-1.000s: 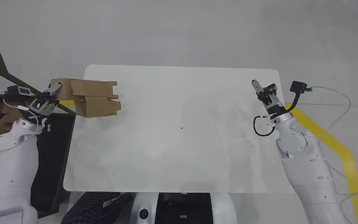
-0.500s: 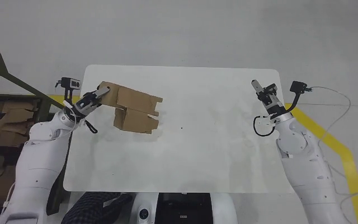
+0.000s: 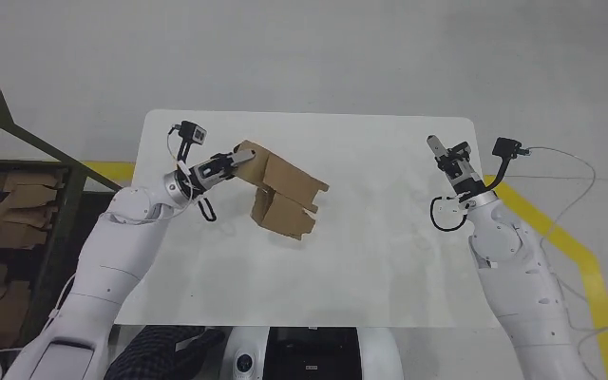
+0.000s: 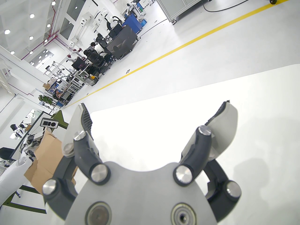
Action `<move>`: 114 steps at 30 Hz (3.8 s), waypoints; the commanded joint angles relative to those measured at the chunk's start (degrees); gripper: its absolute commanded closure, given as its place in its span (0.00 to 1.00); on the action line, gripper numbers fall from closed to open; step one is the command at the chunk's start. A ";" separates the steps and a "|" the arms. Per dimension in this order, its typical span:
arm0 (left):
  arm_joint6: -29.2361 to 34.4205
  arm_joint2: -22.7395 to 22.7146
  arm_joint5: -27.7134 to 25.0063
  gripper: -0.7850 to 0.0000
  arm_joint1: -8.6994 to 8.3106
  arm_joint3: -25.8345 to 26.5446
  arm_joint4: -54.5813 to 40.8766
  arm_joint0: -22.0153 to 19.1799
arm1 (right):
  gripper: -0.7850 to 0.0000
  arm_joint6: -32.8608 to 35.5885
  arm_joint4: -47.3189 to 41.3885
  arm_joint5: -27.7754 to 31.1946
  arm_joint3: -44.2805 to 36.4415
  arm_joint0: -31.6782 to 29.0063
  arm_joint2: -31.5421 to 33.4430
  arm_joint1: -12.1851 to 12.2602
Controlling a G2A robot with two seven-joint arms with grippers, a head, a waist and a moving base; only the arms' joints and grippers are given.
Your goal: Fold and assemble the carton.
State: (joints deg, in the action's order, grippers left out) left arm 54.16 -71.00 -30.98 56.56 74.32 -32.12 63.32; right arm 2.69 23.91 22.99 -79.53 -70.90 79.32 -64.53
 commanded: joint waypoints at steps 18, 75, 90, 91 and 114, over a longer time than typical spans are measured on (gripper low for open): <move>1.03 1.77 1.70 1.00 0.81 3.21 -0.31 -0.24 | 0.00 0.00 0.00 0.00 0.00 0.00 0.00 0.00; 1.03 1.77 1.70 1.00 0.81 3.21 -0.31 -0.24 | 0.00 0.52 -0.64 0.12 -0.60 -0.49 0.26 -0.04; 1.03 1.77 1.70 1.00 0.81 3.21 -0.31 -0.24 | 0.00 16.14 -8.86 10.01 2.18 0.46 -5.46 -0.58; 1.03 1.77 1.70 1.00 0.81 3.21 -0.31 -0.24 | 0.00 17.11 -9.56 10.44 2.46 0.62 -6.03 -0.66; 1.03 1.77 1.70 1.00 0.81 3.21 -0.31 -0.24 | 0.02 32.84 -29.78 20.30 10.85 7.60 -22.24 -4.39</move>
State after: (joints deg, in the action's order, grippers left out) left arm 55.20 -69.23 -29.28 57.37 77.53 -32.43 63.08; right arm 35.09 -5.16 42.99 -68.99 -63.53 57.62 -68.77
